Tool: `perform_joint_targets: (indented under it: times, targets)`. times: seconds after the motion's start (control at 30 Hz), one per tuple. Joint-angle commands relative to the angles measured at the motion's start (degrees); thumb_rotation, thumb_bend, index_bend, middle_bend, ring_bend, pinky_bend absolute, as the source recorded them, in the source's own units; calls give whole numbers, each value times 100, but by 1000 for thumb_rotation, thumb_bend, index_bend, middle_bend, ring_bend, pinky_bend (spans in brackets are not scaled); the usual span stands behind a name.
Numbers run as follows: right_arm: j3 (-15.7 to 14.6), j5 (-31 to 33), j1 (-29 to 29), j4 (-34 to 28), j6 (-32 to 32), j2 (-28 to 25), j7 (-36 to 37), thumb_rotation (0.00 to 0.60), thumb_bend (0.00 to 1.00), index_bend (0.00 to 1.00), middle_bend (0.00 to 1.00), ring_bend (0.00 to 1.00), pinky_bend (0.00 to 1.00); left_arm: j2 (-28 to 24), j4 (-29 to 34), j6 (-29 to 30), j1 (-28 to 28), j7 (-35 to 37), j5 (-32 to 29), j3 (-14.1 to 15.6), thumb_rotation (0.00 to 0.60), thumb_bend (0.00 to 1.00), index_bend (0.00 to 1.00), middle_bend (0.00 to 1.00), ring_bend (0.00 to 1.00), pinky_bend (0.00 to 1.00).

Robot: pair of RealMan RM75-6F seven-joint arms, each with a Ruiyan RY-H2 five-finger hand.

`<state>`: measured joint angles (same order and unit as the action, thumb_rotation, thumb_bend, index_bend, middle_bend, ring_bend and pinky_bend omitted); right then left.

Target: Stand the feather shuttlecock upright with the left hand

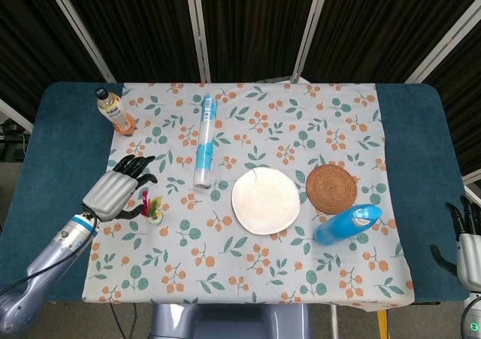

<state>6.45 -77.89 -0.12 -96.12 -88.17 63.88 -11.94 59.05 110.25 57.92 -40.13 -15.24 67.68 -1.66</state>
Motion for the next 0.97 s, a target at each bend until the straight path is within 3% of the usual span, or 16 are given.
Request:
perform_joint_targets:
  times: [0.03, 0.17, 0.43, 0.63, 0.97]
  targets:
    - [-2, -6, 1, -2, -1, -2, 2, 600, 166, 138, 0, 0, 0, -105, 23, 455, 265, -63, 343, 22, 600, 314, 114, 0, 0, 0]
    - [-9, -21, 4, 4, 5, -2, 10, 600, 167, 137, 0, 0, 0, -108, -123, 1055, 625, -213, 837, 135, 600, 252, 86, 0, 0, 0]
    - [-26, -48, 8, 2, 10, -3, -13, 600, 167, 137, 0, 0, 0, -369, -111, 2133, 1462, 172, 1478, 383, 600, 254, 87, 0, 0, 0]
    - [-68, -155, 38, 27, 49, -5, 19, 600, 167, 137, 0, 0, 0, -240, -698, 3142, 2330, 80, 1887, 660, 600, 234, 79, 0, 0, 0]
    - [-94, -304, 82, 90, 58, 34, 117, 600, 166, 134, 0, 0, 0, 165, -1512, 3536, 3062, 74, 1910, 915, 600, 154, 7, 0, 0, 0]
